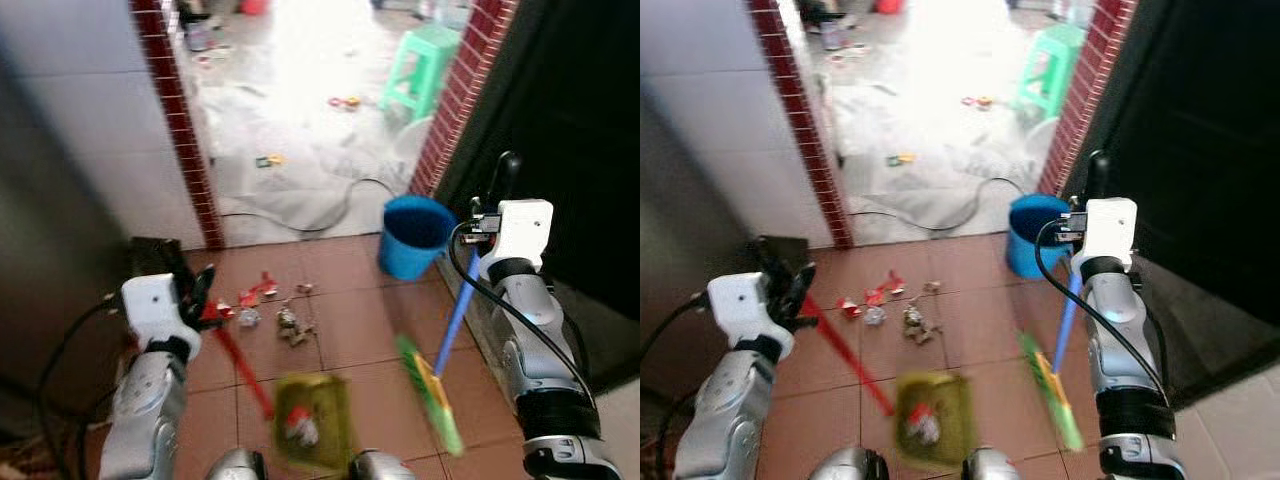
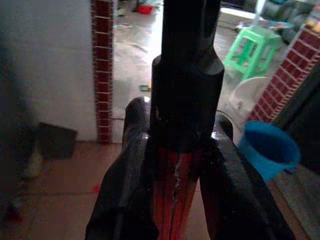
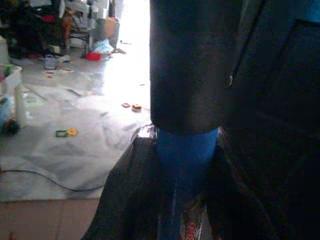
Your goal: Sweep floor
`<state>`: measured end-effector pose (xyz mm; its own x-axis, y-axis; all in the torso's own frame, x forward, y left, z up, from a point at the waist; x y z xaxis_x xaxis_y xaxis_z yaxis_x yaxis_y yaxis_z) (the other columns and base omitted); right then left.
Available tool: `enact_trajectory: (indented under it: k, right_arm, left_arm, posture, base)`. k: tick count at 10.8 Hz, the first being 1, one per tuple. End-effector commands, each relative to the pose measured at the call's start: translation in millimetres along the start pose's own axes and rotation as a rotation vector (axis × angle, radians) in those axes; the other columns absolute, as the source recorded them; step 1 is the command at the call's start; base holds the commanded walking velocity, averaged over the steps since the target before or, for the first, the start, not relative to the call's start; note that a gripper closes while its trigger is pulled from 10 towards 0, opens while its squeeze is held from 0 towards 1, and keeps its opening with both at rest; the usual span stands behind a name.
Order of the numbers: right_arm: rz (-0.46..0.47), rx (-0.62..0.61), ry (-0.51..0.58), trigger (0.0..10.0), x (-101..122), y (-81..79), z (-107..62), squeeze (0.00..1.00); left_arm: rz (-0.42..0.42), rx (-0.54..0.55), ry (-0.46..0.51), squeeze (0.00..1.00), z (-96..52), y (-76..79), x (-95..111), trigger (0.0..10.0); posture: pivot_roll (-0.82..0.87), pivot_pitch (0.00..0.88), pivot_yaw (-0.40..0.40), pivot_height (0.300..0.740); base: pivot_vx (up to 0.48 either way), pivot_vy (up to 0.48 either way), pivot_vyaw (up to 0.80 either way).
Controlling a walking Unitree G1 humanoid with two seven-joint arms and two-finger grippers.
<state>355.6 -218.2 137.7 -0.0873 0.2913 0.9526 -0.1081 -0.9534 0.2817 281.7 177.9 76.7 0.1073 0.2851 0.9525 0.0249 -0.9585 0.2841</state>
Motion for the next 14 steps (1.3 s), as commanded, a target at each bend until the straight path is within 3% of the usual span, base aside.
enact_trajectory:
  k: [1,11,14]
  right_arm:
    - [-0.004,-0.015,0.043,10.0,11.8,6.2,2.5,0.00]
    - [-0.005,-0.028,0.035,10.0,9.8,4.2,0.9,0.00]
    - [-0.007,-0.026,0.035,10.0,10.5,3.6,1.3,0.00]
  left_arm:
    - [-0.002,-0.027,0.047,0.00,2.3,6.4,13.7,10.0]
    - [0.000,-0.052,0.034,0.00,9.1,9.5,15.6,10.0]
    - [-0.012,-0.020,0.048,0.00,17.0,5.2,17.0,10.0]
  posture:
    - [-0.07,0.000,0.016,0.740]
    - [-0.07,0.000,0.044,0.740]
    - [-0.08,0.000,0.044,0.740]
  base:
    - [0.000,-0.247,0.00]
    - [0.000,-0.291,0.00]
    - [0.000,0.000,0.00]
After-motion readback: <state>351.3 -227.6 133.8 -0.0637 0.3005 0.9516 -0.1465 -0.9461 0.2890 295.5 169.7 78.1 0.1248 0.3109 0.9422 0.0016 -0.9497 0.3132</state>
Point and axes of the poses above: a point about 5 cm out from each wrist's last joint towards the gripper, its own z axis pointing out of the wrist towards the gripper, its own x axis along the axis of the wrist's last joint, y = z × x, the point moved 4 cm from there along z, pointing out of the wrist towards the gripper, and after that the axes turned 7 degrees about -z, right-handed, at the moved point
